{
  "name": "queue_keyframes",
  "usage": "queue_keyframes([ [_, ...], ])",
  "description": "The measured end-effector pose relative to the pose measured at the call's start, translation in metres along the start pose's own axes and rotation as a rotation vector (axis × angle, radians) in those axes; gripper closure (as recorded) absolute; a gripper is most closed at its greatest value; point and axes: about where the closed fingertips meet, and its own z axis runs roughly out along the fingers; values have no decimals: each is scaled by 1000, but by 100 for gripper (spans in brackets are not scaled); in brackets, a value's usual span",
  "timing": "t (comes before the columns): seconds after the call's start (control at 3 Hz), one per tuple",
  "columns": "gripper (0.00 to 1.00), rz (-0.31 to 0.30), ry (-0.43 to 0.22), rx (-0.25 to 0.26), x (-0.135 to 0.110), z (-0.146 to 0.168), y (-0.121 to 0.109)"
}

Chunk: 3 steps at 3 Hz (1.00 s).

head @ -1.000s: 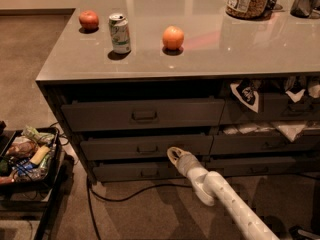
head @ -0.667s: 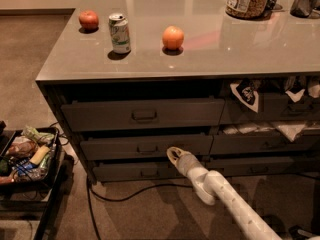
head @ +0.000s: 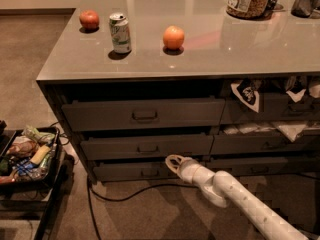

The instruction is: Close middle drawer

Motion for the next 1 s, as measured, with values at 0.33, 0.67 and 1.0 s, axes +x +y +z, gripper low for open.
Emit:
queue_keyframes([
  [0.33,100,-10,-1,15,-11,-28,20],
  [0.67,100,-50,41,119,-26,-60,32],
  [1.0,100,-89,138,240,-49,-116,33],
])
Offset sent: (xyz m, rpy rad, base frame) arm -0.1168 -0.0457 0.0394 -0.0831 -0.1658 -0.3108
